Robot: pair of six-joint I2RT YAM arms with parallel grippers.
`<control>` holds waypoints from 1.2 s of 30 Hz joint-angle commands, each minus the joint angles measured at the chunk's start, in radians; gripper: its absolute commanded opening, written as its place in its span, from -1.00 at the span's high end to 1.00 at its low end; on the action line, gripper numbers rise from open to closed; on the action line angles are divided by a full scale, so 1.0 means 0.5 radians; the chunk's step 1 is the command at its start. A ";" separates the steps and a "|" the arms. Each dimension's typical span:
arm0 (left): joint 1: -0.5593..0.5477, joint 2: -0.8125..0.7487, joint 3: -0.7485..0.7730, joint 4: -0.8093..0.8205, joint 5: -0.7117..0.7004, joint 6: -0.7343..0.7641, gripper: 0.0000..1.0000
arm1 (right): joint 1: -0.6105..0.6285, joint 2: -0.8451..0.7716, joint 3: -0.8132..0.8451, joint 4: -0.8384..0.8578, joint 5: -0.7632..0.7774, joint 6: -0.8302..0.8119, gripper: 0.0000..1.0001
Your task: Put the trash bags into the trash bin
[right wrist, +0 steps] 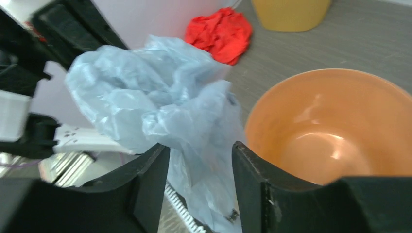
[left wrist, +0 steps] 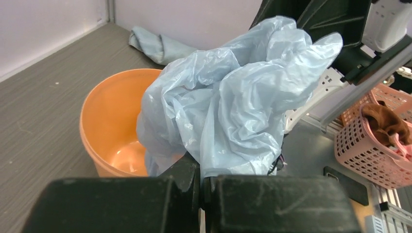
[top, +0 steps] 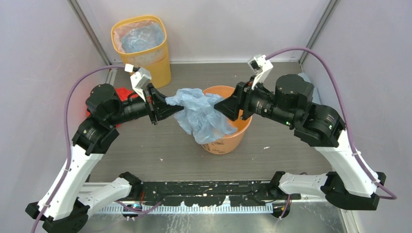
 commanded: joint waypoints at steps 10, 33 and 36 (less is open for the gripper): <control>0.003 0.194 0.485 -0.142 -0.302 -0.152 1.00 | 0.007 -0.196 0.027 -0.135 0.404 -0.229 -0.17; 0.003 0.332 0.487 0.086 -0.066 -0.374 1.00 | 0.007 -0.168 -0.180 0.116 0.123 -0.304 -0.14; 0.003 0.331 0.472 0.122 -0.016 -0.416 1.00 | 0.007 -0.140 -0.183 0.150 0.122 -0.302 0.02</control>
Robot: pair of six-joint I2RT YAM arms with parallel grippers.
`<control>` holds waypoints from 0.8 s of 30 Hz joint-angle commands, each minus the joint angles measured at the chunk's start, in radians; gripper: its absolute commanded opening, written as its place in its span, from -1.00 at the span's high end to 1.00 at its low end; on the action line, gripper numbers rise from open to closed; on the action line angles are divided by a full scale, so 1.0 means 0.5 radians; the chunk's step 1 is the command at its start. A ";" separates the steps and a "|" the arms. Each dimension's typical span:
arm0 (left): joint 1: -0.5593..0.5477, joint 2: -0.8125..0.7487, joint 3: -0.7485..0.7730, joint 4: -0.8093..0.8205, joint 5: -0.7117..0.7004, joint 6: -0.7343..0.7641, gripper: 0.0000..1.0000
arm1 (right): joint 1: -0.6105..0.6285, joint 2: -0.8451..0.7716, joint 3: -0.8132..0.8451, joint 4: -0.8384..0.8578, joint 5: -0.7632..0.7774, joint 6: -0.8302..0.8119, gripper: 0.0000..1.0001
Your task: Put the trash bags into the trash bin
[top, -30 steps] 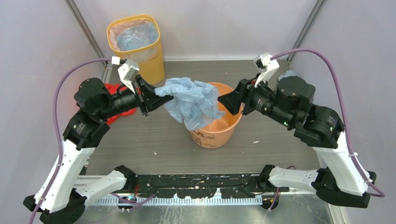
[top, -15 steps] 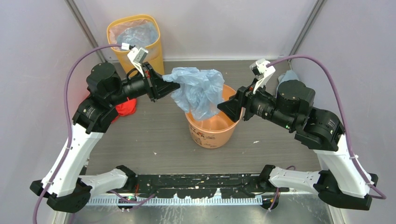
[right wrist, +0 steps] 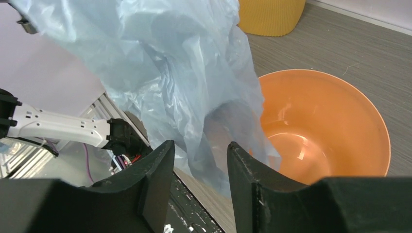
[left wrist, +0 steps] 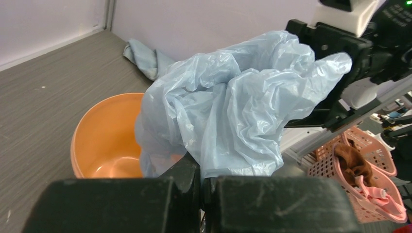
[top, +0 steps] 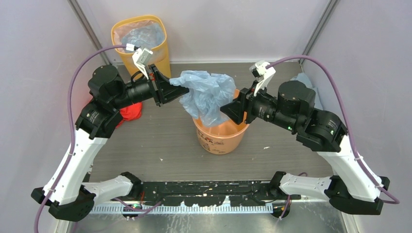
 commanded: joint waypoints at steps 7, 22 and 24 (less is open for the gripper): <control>0.008 -0.015 0.043 -0.017 -0.017 0.020 1.00 | 0.005 0.006 0.000 0.183 -0.079 -0.024 0.93; 0.307 -0.043 0.032 -0.393 -0.025 0.127 1.00 | 0.007 -0.237 0.240 -0.068 0.570 -0.204 0.99; 0.322 -0.048 0.043 -0.418 -0.017 0.141 1.00 | 0.007 -0.241 0.260 -0.084 0.664 -0.225 0.99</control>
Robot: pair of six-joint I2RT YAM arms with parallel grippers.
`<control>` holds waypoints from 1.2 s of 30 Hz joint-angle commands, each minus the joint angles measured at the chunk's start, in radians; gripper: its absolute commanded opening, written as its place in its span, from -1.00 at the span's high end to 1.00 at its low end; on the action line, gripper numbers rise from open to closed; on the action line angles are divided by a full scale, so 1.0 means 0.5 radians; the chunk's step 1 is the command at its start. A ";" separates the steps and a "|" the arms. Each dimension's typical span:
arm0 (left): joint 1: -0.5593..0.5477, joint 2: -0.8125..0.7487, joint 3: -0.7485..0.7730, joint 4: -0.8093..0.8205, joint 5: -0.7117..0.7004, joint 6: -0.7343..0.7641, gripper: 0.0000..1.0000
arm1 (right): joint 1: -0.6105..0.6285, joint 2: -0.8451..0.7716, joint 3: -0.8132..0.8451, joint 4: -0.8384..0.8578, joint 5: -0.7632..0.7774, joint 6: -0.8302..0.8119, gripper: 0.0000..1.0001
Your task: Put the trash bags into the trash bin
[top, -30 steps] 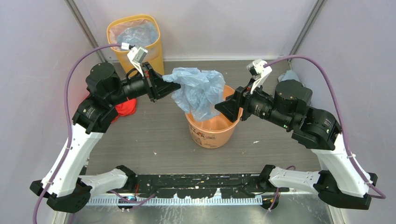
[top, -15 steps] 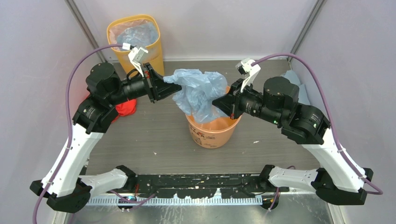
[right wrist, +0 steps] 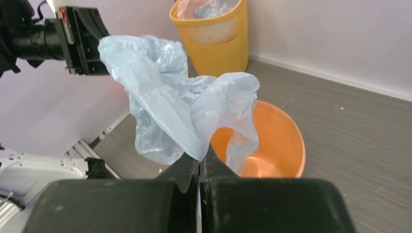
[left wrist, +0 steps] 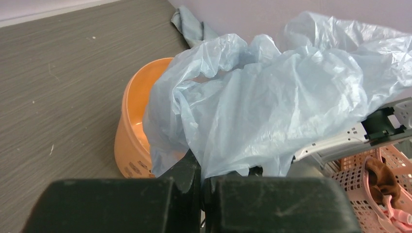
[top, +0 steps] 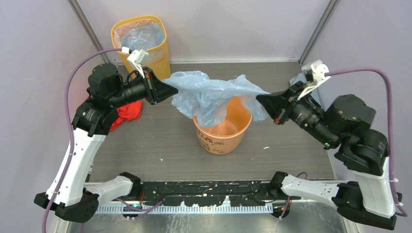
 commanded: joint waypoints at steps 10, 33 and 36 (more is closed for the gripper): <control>0.114 -0.075 0.092 -0.125 0.043 0.105 1.00 | 0.005 -0.013 0.205 -0.074 0.570 -0.176 0.99; 0.118 -0.061 0.233 0.493 1.062 -0.067 1.00 | 0.005 0.147 0.505 -0.152 0.045 -0.085 -0.39; 0.118 0.018 0.328 0.311 1.110 0.079 1.00 | 0.007 0.211 0.577 -0.179 -0.136 -0.070 -0.37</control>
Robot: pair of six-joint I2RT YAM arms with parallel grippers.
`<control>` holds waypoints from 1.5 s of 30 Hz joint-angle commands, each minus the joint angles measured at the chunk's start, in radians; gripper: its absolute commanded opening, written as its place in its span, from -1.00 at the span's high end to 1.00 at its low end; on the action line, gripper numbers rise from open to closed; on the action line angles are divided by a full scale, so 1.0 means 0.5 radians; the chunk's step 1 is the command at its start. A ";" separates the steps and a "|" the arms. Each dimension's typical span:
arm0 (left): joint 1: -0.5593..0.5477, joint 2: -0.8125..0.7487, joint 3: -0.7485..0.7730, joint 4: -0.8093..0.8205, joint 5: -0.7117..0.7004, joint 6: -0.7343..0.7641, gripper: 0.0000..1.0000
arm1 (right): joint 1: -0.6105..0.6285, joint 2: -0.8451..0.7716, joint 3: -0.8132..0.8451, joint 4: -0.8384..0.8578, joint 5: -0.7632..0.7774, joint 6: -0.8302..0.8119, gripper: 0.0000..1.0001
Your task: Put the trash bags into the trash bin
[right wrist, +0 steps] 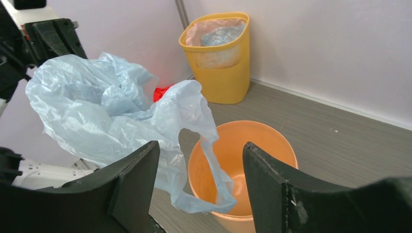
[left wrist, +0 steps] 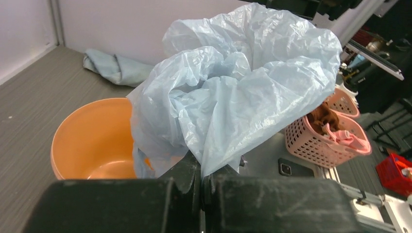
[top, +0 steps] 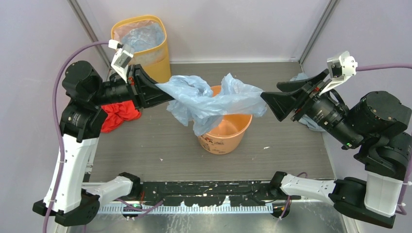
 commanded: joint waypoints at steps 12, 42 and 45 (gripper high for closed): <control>0.009 0.603 0.708 -1.096 -0.144 0.620 1.00 | -0.002 0.262 0.213 -0.126 0.015 -0.330 -0.48; 0.008 1.077 1.250 -1.499 -0.167 0.556 1.00 | 0.000 0.670 0.344 0.071 -0.626 -0.671 -0.68; 0.006 1.077 1.248 -1.494 -0.150 0.555 1.00 | 0.001 0.738 0.354 0.065 -0.623 -0.688 -0.70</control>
